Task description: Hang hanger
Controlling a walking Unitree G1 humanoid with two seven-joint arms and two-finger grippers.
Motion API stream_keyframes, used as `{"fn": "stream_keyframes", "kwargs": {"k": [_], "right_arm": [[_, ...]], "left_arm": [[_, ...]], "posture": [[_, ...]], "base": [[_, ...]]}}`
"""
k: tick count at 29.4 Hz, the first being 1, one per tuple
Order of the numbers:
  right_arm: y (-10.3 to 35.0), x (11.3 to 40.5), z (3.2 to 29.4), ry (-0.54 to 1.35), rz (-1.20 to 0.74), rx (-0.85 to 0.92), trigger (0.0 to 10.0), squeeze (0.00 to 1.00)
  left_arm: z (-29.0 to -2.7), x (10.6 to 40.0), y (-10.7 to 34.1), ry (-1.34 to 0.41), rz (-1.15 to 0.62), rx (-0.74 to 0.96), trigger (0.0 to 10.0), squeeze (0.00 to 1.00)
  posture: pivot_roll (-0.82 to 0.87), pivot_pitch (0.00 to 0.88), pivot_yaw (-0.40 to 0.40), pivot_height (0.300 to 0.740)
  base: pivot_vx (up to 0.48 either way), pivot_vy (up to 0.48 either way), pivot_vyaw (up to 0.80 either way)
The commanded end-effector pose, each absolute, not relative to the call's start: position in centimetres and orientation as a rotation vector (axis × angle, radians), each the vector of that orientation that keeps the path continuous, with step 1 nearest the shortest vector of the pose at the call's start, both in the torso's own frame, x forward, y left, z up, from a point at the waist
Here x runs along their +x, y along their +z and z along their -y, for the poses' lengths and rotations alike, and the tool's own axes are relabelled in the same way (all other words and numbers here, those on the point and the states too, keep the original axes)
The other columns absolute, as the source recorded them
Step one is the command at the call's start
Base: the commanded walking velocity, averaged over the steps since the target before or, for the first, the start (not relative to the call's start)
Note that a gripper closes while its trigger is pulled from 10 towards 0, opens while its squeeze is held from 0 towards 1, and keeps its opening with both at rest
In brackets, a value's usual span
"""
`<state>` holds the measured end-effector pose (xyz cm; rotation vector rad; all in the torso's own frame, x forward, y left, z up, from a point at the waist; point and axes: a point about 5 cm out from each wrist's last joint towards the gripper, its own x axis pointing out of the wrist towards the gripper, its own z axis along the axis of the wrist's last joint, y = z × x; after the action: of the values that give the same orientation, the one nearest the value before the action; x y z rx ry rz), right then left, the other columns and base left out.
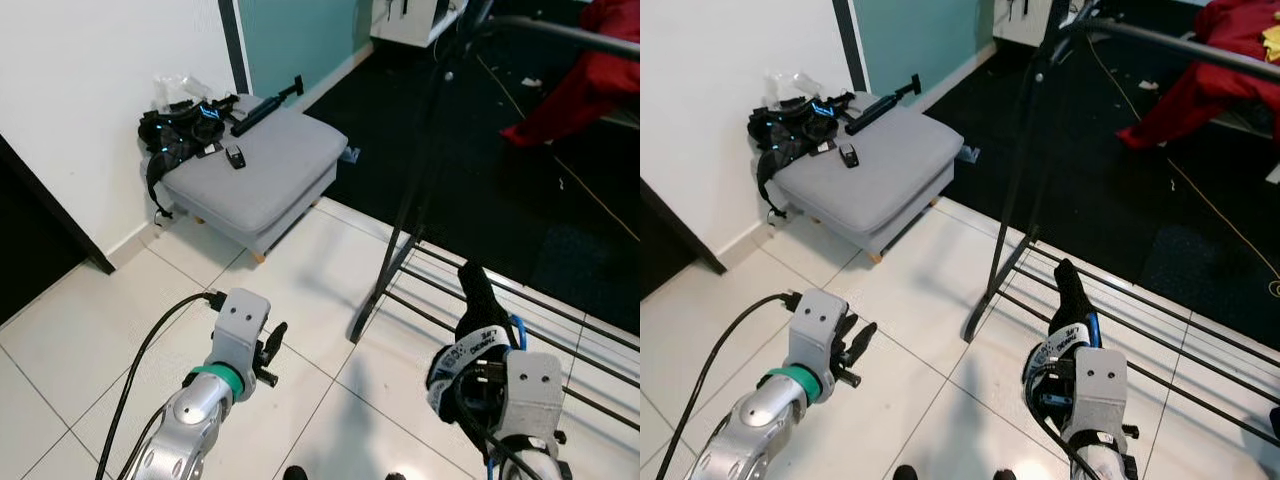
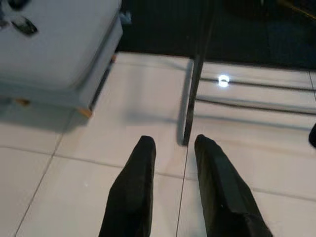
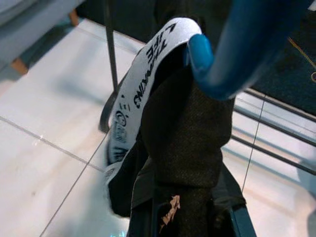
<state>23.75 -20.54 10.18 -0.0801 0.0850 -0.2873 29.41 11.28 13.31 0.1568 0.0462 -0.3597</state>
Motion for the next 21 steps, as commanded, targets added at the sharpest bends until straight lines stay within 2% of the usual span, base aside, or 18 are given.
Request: {"fn": "stream_keyframes", "kwargs": {"k": [1,7,21], "right_arm": [[10.1,23.5,20.7,-0.311,-0.073,-0.094,10.0,0.00],[10.8,24.4,20.2,-0.311,-0.028,-0.090,10.0,0.00],[13.1,27.1,19.0,-0.237,0.095,-0.169,10.0,0.00]], "left_arm": [[-11.3,29.3,13.0,-0.345,-0.049,0.177,10.0,0.00],[-10.6,29.7,14.0,-0.342,-0.001,0.170,10.0,0.00],[-10.6,30.4,14.5,-0.297,0.061,0.152,10.0,0.00]], "posture": [[-0.32,0.224,0.149,0.740],[-0.31,0.217,0.147,0.740],[-0.33,0.146,0.111,0.740]], "base": [[0.000,0.000,0.00],[0.000,0.000,0.00],[-0.297,0.000,0.00]]}}
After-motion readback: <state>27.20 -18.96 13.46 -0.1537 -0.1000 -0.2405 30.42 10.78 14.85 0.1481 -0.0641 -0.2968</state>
